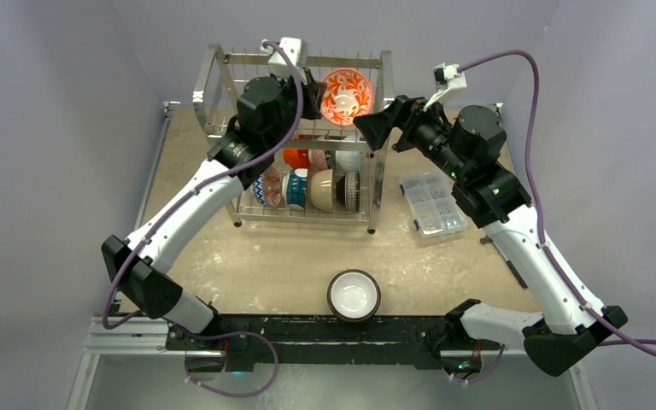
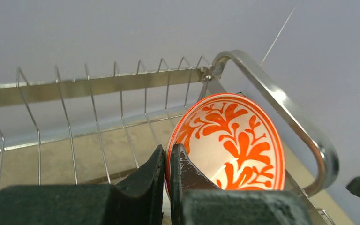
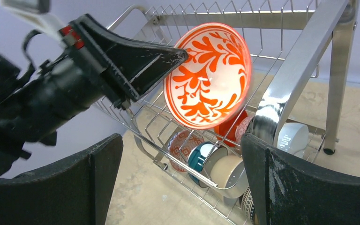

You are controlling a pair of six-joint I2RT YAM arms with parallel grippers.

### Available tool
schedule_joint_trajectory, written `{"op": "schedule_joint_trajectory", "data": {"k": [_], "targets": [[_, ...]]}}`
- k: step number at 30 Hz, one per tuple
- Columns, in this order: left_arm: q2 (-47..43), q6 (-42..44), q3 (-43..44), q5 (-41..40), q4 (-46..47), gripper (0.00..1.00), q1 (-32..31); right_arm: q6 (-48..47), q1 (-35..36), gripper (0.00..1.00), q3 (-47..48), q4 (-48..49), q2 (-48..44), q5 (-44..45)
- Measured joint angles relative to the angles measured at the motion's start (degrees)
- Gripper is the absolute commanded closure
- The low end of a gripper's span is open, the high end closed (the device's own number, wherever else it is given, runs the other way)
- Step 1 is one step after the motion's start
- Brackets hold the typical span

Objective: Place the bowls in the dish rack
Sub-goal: Turn the bowl upside down on the dish rack.

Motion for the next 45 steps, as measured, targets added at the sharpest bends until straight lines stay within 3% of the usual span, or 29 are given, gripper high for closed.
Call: {"op": "schedule_joint_trajectory", "data": {"k": [6,24,45], "targets": [[-2.0,14.1,-3.3,-6.6,8.2,1.0,-5.6,0.0,0.0,0.04,0.1,0.0,0.2,0.0],[-8.5,49.8,-18.1,-6.7,25.8,1.0,-12.8,-0.6,-0.6,0.04,4.5,-0.8,2.7,-1.6],[-15.8,66.1,-28.2,-2.1,29.8,1.0,-16.5,1.8,-1.9,0.05,9.3,-0.9,7.6,-9.6]]}}
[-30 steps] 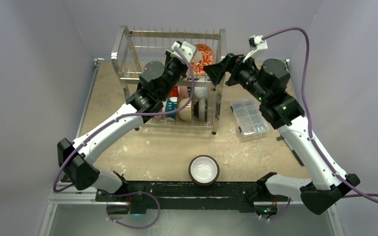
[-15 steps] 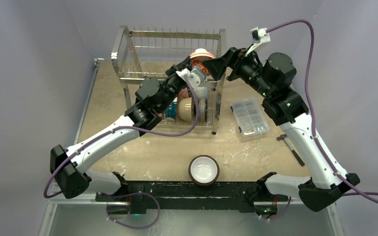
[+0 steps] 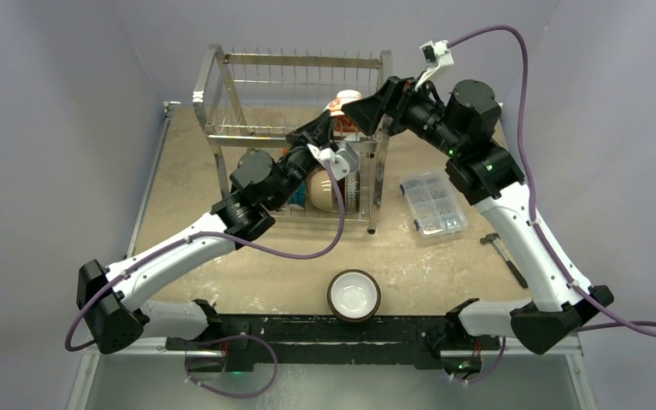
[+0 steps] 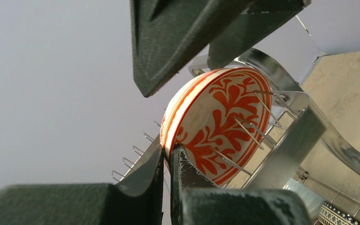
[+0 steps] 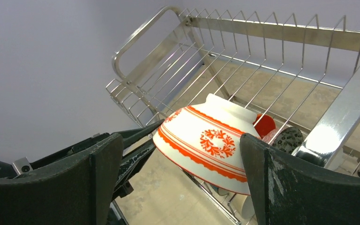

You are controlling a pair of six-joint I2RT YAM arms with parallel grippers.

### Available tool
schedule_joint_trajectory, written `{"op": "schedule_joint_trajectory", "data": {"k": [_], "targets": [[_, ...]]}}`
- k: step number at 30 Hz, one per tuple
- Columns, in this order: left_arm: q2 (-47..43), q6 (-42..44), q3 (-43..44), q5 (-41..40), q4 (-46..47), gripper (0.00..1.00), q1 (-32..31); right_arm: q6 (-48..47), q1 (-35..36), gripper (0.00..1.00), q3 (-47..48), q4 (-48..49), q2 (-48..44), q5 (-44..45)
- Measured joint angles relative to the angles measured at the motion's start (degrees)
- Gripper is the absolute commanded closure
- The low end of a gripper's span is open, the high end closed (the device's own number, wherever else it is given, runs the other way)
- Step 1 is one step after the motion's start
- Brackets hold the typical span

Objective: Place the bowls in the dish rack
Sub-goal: Turn the bowl upside down on the dish rack.

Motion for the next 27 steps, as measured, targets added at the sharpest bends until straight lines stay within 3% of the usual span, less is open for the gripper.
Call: {"op": "schedule_joint_trajectory", "data": {"k": [14,18,27], "targets": [[-3.8,2.8,-4.7,2.6,-0.5,0.98,-0.8,0.8,-0.1,0.06,0.6,-0.2,0.7,-2.4],[-4.9,2.9,-5.6,4.0,-1.4,0.76,-0.9,0.9,-0.1,0.07,0.5,-0.2,0.6,-2.7],[-7.5,2.4,-6.6,12.3,-3.9,0.44,-3.7,0.9,-0.1,0.07,-0.5,-0.2,0.5,-3.7]]}}
